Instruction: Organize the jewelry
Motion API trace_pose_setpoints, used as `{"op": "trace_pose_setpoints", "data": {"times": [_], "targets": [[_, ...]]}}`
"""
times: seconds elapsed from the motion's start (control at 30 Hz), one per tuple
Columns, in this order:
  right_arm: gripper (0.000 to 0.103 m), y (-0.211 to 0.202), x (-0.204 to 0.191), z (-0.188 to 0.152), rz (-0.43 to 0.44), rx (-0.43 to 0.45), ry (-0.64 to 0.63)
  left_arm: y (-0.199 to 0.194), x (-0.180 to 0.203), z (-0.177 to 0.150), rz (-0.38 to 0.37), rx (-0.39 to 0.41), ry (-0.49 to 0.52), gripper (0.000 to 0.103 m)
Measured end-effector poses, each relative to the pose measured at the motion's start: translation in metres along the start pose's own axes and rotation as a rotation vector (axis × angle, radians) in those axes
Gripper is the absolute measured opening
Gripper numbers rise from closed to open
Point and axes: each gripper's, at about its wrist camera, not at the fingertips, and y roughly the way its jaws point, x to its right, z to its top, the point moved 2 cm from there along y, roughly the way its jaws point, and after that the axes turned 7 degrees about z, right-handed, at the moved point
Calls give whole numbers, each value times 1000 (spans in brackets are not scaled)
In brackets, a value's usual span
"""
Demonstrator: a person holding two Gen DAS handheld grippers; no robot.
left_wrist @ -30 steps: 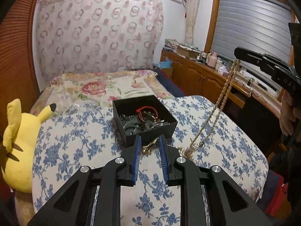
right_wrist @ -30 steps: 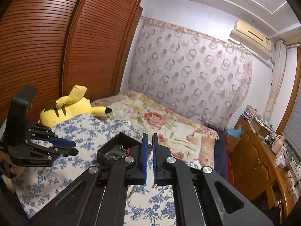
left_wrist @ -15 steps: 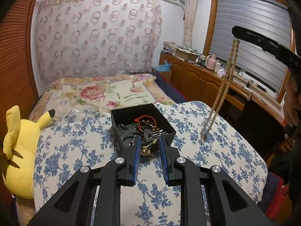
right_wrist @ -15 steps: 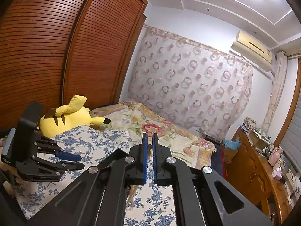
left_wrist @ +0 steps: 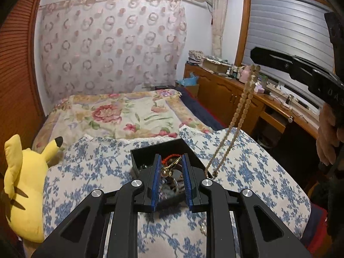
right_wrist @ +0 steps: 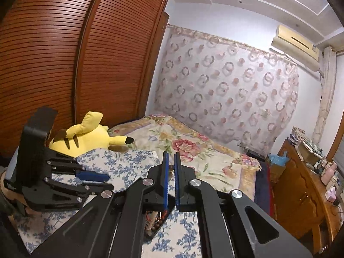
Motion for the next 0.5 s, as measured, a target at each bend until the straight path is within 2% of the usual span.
{"op": "trace_pose_setpoints", "data": {"times": [0.23, 0.5], "targets": [[6, 32, 17, 6, 33, 2, 38, 33, -5, 9, -5, -33, -3, 18], [6, 69, 25, -18, 58, -59, 68, 65, -12, 6, -16, -78, -26, 18]]}}
